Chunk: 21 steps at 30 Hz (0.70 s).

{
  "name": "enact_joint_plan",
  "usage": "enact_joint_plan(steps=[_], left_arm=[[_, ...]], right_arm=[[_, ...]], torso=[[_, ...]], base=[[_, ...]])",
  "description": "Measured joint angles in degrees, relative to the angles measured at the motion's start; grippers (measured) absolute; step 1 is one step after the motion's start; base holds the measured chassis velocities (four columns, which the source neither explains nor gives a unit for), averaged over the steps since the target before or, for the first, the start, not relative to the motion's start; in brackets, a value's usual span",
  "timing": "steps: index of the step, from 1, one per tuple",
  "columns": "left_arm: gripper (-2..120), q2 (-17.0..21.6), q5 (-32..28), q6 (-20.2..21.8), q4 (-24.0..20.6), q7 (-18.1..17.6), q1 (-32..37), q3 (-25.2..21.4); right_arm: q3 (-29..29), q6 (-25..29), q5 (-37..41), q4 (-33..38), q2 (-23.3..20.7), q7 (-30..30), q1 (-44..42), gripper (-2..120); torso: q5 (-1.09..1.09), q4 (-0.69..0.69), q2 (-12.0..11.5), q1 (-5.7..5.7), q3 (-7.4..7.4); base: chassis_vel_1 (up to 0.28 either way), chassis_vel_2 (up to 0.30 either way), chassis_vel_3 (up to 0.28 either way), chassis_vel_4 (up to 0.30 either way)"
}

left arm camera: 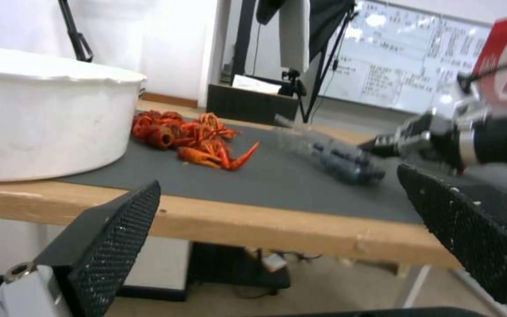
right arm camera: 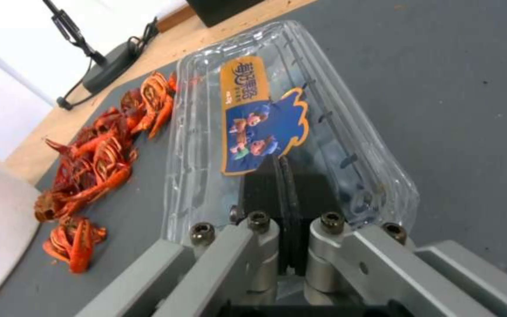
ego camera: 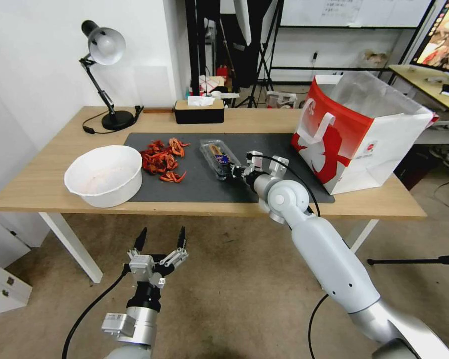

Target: Close the takeout container lid, then place the container into the takeout bag.

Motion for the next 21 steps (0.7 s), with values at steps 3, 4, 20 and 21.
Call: enact_joint_plan(steps=[3,4,20,21], left_arm=[[100,1.44,-4.35,1.14,-1.18,-0.59,-0.91,0.59],[100,2.15,-6.2,1.83,-1.73,-0.85,-1.39,0.75],[100,13.54,-34.16,11.73,-6.72,-3.99,-12.23,1.64],[100,14.49,-36.63,12.25,-6.72,-4.72,-13.48,1.64]], right_arm=[[-0.02,-0.15,-0.23,0.07,-0.15,0.0,-0.06,0],[-0.03,-0.19,-0.27,0.12,-0.23,-0.02,-0.1,0],[-0.2,-0.5,-0.3,0.62,-0.46,0.0,-0.23,0],[-0.2,-0.52,-0.28,0.63,-0.47,0.0,-0.2,0]], torso=[[0.0,0.0,0.0,0.0,0.0],[0.0,0.0,0.0,0.0,0.0],[-0.01,-0.01,0.0,0.0,0.0],[-0.01,0.0,0.0,0.0,0.0]], base=[[0.0,0.0,0.0,0.0],[0.0,0.0,0.0,0.0],[0.0,0.0,0.0,0.0],[0.0,0.0,0.0,0.0]])
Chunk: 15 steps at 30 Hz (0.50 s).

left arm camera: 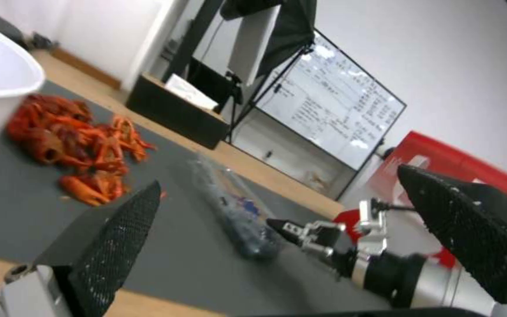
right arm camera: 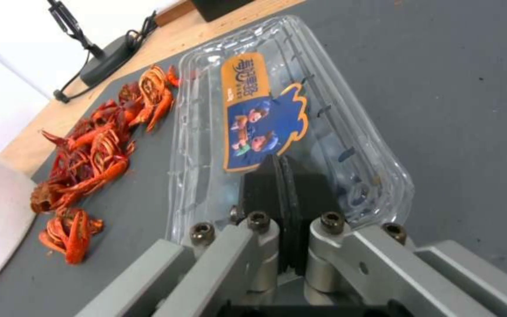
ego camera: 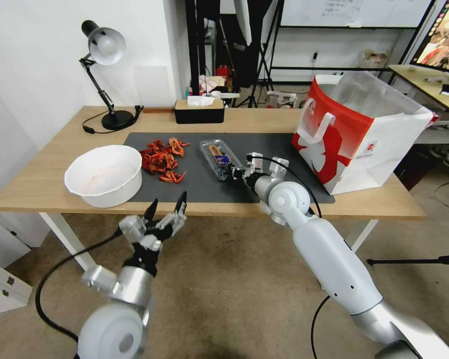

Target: Close the takeout container lid, then place the container into the takeout bag.

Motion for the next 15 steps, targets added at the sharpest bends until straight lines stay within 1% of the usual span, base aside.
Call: enact_joint_plan(steps=[1,2,3,5,6,10,11,13,15], left_arm=[[100,0.82,-2.09,0.23,0.05,-0.78,-1.17,0.01],[100,0.82,-2.09,0.23,0.05,-0.78,-1.17,0.01],[100,1.94,-5.15,0.45,0.42,-1.73,-2.79,0.07],[100,3.31,-9.05,0.81,1.08,-2.82,-4.66,0.15],[100,3.31,-9.05,0.81,1.08,-2.82,-4.66,0.15],[100,5.92,-18.19,3.41,2.35,-6.44,-8.75,0.26],[100,5.92,-18.19,3.41,2.35,-6.44,-8.75,0.26],[100,6.95,-20.54,4.65,3.05,-7.3,-10.43,0.44],[100,7.52,-21.31,5.17,3.77,-7.65,-11.34,0.65]], right_arm=[[0.0,-0.02,0.02,0.01,-0.01,0.0,0.04,0],[0.0,-0.02,0.02,0.01,-0.01,0.0,0.04,0],[0.02,-0.05,0.07,0.11,-0.07,0.02,0.08,0],[0.05,-0.23,0.25,0.56,-0.28,0.1,0.08,0],[0.05,-0.23,0.25,0.56,-0.28,0.1,0.08,0],[0.11,-0.45,0.55,1.16,-0.94,0.19,0.01,0],[0.11,-0.45,0.55,1.16,-0.94,0.19,0.01,0],[0.15,-0.48,0.7,1.16,-1.11,0.18,0.01,0],[0.15,-0.5,0.74,1.16,-1.19,0.14,-0.02,0]], torso=[[0.02,-0.01,0.0,0.0,0.0],[0.02,-0.01,0.0,0.0,0.0],[0.0,0.0,0.0,0.0,0.0],[0.01,-0.01,0.0,0.0,0.0],[0.01,-0.01,0.0,0.0,0.0],[0.01,-0.01,0.0,0.0,0.0],[0.01,-0.01,0.0,0.0,0.0],[0.01,-0.01,0.0,0.0,0.0],[0.01,-0.01,0.0,0.0,0.0]], base=[[0.0,0.0,0.0,0.0],[0.0,0.0,0.0,0.0],[0.0,0.0,0.0,0.0],[0.0,0.0,0.0,0.0],[0.0,0.0,0.0,0.0],[0.0,0.0,0.0,0.0],[0.0,0.0,0.0,0.0],[0.0,0.0,0.0,0.0],[0.0,0.0,0.0,0.0]])
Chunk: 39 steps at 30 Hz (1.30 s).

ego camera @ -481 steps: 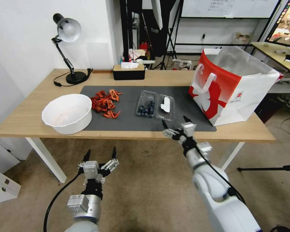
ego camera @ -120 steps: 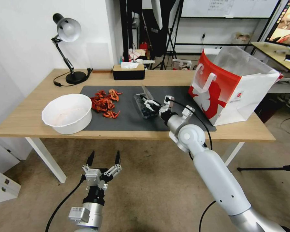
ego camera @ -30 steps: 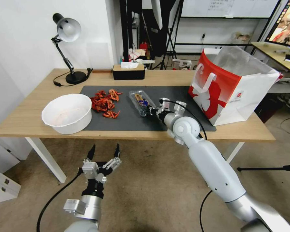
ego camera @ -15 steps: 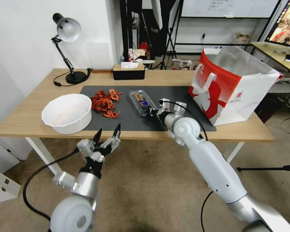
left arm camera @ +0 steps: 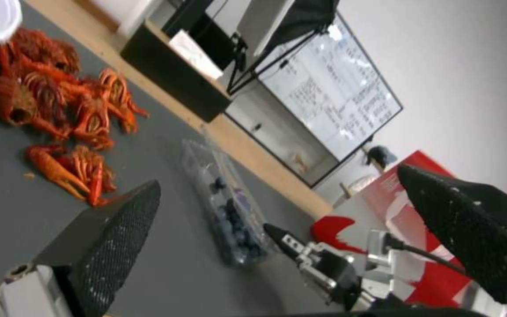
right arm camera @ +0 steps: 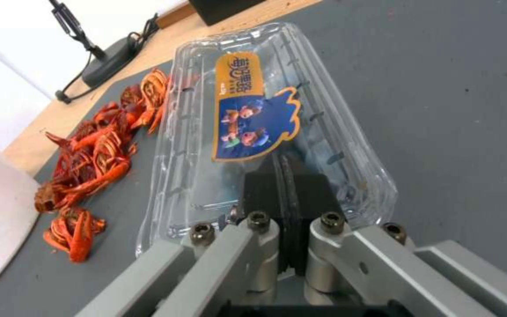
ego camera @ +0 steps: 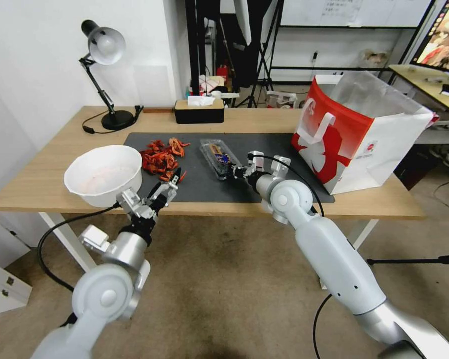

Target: Close the takeout container lid, then place the container into the takeout bag.

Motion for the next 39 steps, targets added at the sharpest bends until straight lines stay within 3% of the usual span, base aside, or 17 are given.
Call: enact_joint_plan(steps=[10,30,39], left_arm=[[100,3.42,-7.24,4.52,7.17,-0.63,-9.96,1.44],[100,4.54,-16.92,9.93,14.79,1.54,-22.52,6.33],[100,2.37,-16.73,10.87,21.4,-2.05,-29.7,12.23]], right_arm=[[-0.32,-0.31,0.15,0.2,-0.11,-0.15,-0.07,0],[-0.47,-0.68,0.54,0.9,-0.54,-0.14,-0.21,0],[-0.37,-0.78,0.56,0.9,-0.58,-0.27,-0.14,0]], torso=[[-0.01,0.01,0.0,0.0,-0.01],[0.0,0.0,0.0,0.0,-0.01],[0.0,-0.01,0.0,0.0,0.0]], base=[[0.0,0.0,0.0,0.0],[0.0,0.0,0.0,0.0],[0.0,0.0,0.0,0.0]])
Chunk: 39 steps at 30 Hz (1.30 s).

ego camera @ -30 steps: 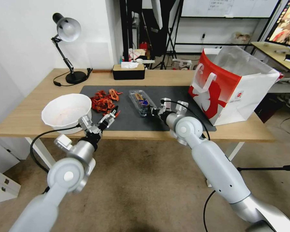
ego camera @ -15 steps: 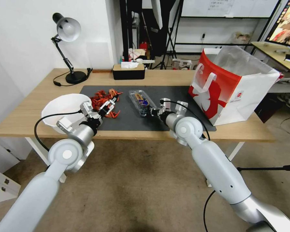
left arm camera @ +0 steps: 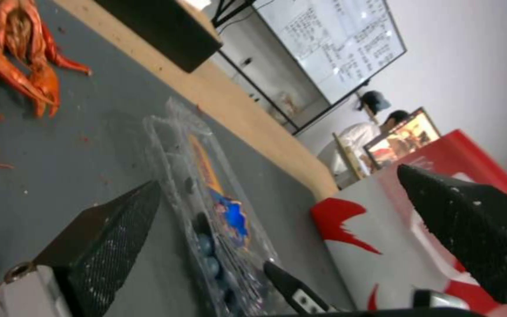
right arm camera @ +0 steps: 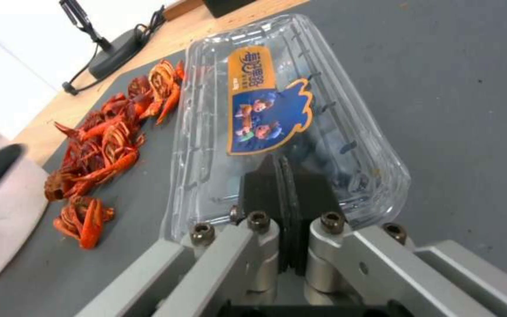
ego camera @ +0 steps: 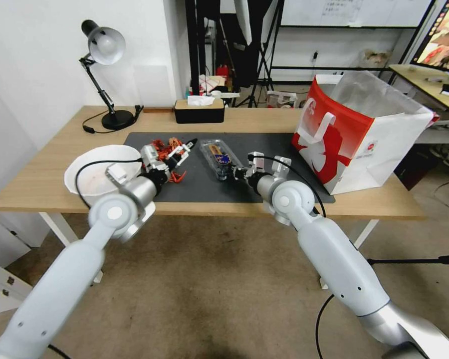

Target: Close the takeout container lid, then place the container into the takeout bag.

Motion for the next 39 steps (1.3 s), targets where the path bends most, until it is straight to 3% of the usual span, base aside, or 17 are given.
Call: enact_joint_plan(steps=[5,12,22,39], left_arm=[[100,-2.75,1.86,0.33,5.88,-2.52,-5.26,5.17],[100,-4.95,3.73,0.55,10.98,-4.05,-9.14,8.43],[100,-6.75,4.33,2.04,15.93,-6.47,-12.5,10.23],[100,-8.87,4.8,3.65,19.81,-7.19,-14.91,11.63]], right_arm=[[0.13,-0.08,0.0,0.11,0.0,0.02,0.02,0],[0.3,-0.15,0.08,0.62,-0.39,0.14,-0.12,0],[0.4,-0.24,0.07,0.78,-0.41,0.17,-0.46,0],[0.31,-0.37,0.04,0.76,-0.38,0.09,-0.39,0]], torso=[[0.01,0.01,0.0,-0.01,0.0],[0.0,0.01,0.0,-0.01,0.0],[0.0,0.01,0.0,-0.01,0.0],[0.0,0.01,0.0,-0.01,0.0]], base=[[0.0,0.0,0.0,0.0],[0.0,0.0,0.0,0.0],[0.0,0.0,0.0,0.0],[0.0,0.0,0.0,0.0]])
